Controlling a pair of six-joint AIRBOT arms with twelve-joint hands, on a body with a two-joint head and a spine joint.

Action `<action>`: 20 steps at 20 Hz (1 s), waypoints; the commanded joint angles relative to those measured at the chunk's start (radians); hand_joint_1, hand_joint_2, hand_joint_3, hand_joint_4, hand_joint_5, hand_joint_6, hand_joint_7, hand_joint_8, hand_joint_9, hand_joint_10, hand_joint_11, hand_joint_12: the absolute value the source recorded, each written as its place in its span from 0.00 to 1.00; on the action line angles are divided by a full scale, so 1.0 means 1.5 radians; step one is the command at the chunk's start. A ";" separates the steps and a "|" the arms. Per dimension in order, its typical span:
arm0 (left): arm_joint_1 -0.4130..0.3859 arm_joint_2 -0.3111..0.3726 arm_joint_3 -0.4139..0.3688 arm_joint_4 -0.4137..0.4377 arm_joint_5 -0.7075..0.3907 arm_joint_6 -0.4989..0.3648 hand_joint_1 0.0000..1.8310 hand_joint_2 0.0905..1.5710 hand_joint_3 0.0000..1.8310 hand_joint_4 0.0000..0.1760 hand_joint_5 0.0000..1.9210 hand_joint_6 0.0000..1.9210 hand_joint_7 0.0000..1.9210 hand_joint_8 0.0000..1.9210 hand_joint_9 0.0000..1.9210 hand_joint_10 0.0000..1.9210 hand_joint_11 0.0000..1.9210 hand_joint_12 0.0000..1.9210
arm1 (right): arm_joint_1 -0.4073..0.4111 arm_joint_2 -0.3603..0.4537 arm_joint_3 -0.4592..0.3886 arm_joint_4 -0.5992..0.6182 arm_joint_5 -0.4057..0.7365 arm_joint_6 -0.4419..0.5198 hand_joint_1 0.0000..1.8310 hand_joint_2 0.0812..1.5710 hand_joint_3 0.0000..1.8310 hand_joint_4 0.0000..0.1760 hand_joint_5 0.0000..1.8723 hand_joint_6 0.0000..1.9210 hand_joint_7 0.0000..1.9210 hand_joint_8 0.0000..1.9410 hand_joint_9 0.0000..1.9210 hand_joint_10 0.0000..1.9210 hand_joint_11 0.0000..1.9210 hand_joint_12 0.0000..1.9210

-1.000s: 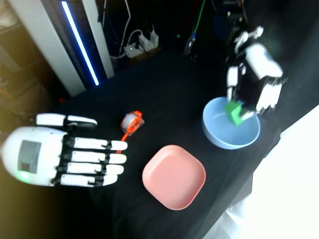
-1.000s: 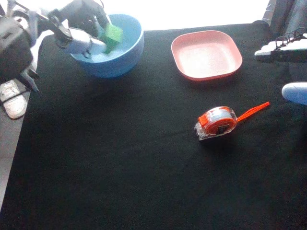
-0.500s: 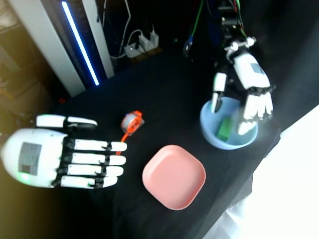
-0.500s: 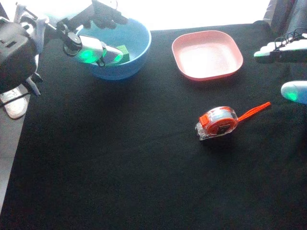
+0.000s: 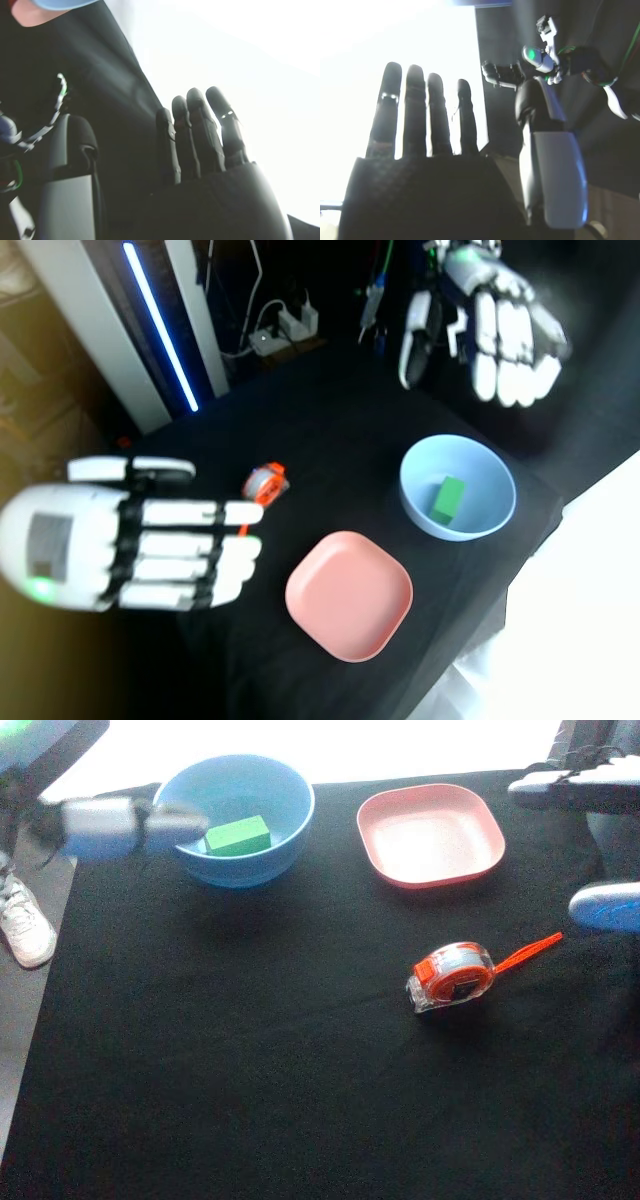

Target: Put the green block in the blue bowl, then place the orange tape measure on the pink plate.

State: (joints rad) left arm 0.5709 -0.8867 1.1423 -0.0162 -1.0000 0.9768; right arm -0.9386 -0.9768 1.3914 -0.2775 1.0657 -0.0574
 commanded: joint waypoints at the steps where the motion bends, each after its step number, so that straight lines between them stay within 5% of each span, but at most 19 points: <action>1: 0.009 0.015 -0.007 -0.020 -0.112 0.000 0.45 0.59 0.00 0.06 0.20 0.00 0.20 0.00 0.21 0.00 0.00 0.52 | 0.010 -0.003 0.000 0.030 0.072 0.005 0.38 0.60 0.00 0.81 0.18 0.00 0.15 0.00 0.12 0.00 0.00 0.39; 2: 0.042 0.031 -0.025 -0.030 -0.131 0.000 0.44 0.60 0.00 0.01 0.16 0.00 0.15 0.00 0.17 0.00 0.00 0.50 | 0.015 -0.006 0.001 0.023 0.068 0.005 0.39 0.58 0.00 0.87 0.19 0.00 0.15 0.00 0.12 0.00 0.00 0.36; 3: 0.085 0.051 -0.048 -0.043 -0.145 0.000 0.45 0.58 0.00 0.23 0.13 0.00 0.12 0.00 0.12 0.00 0.00 0.40 | 0.020 -0.008 0.001 0.012 0.060 0.005 0.41 0.56 0.00 0.93 0.18 0.00 0.15 0.00 0.11 0.00 0.00 0.35; 5: 0.131 0.070 -0.069 -0.055 -0.149 0.000 0.46 0.53 0.00 0.52 0.10 0.00 0.08 0.00 0.05 0.01 0.00 0.19 | 0.026 -0.013 0.004 -0.004 0.049 0.012 0.37 0.55 0.00 0.98 0.17 0.00 0.15 0.00 0.10 0.00 0.00 0.34; 6: 0.158 0.078 -0.080 -0.060 -0.140 -0.001 0.48 0.52 0.00 0.54 0.09 0.00 0.07 0.00 0.03 0.00 0.00 0.13 | 0.031 -0.020 0.008 -0.013 0.037 0.015 0.37 0.56 0.00 1.00 0.16 0.00 0.14 0.00 0.09 0.00 0.00 0.33; 8: 0.182 0.081 -0.088 -0.066 -0.128 -0.003 0.51 0.48 0.00 0.44 0.10 0.00 0.06 0.00 0.02 0.00 0.00 0.04 | 0.036 -0.029 0.015 -0.021 0.021 0.016 0.33 0.57 0.00 0.95 0.17 0.00 0.14 0.00 0.10 0.00 0.00 0.36; 9: 0.205 0.081 -0.094 -0.079 -0.127 -0.003 0.53 0.46 0.00 0.53 0.09 0.00 0.04 0.00 0.00 0.00 0.00 0.01 | 0.043 -0.038 0.020 -0.030 0.010 0.016 0.35 0.59 0.01 0.79 0.17 0.00 0.15 0.00 0.12 0.01 0.00 0.37; 12: 0.237 0.074 -0.096 -0.109 -0.129 -0.006 0.58 0.43 0.00 0.77 0.07 0.00 0.01 0.00 0.00 0.00 0.00 0.00 | 0.077 -0.060 0.030 -0.075 -0.028 0.017 0.40 0.59 0.00 0.85 0.18 0.00 0.15 0.00 0.14 0.00 0.00 0.37; 13: 0.247 0.072 -0.096 -0.115 -0.131 -0.009 0.57 0.44 0.00 0.68 0.06 0.00 0.00 0.00 0.00 0.00 0.00 0.00 | 0.086 -0.072 0.036 -0.089 -0.040 0.019 0.41 0.58 0.00 0.92 0.19 0.00 0.16 0.00 0.13 0.00 0.00 0.36; 15: 0.253 0.067 -0.095 -0.120 -0.133 -0.014 0.55 0.46 0.00 0.55 0.06 0.00 0.00 0.00 0.00 0.00 0.00 0.00 | 0.094 -0.094 0.053 -0.103 -0.050 0.032 0.44 0.57 0.00 0.89 0.20 0.00 0.17 0.01 0.13 0.00 0.00 0.36; 18: 0.253 0.062 -0.093 -0.123 -0.133 -0.015 0.54 0.47 0.00 0.56 0.06 0.00 0.00 0.00 0.00 0.00 0.00 0.00 | 0.095 -0.110 0.065 -0.123 -0.064 0.048 0.44 0.58 0.00 1.00 0.19 0.00 0.18 0.00 0.14 0.00 0.00 0.36; 20: 0.253 0.060 -0.092 -0.124 -0.133 -0.016 0.55 0.48 0.00 0.58 0.05 0.00 0.00 0.00 0.00 0.00 0.00 0.00 | 0.095 -0.111 0.065 -0.143 -0.078 0.054 0.45 0.56 0.00 0.87 0.22 0.00 0.19 0.00 0.14 0.00 0.00 0.39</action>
State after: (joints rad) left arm 0.9550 -0.7959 0.9974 -0.1879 -1.0748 0.9569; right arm -0.8104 -1.1419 1.4864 -0.5369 0.8566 0.0116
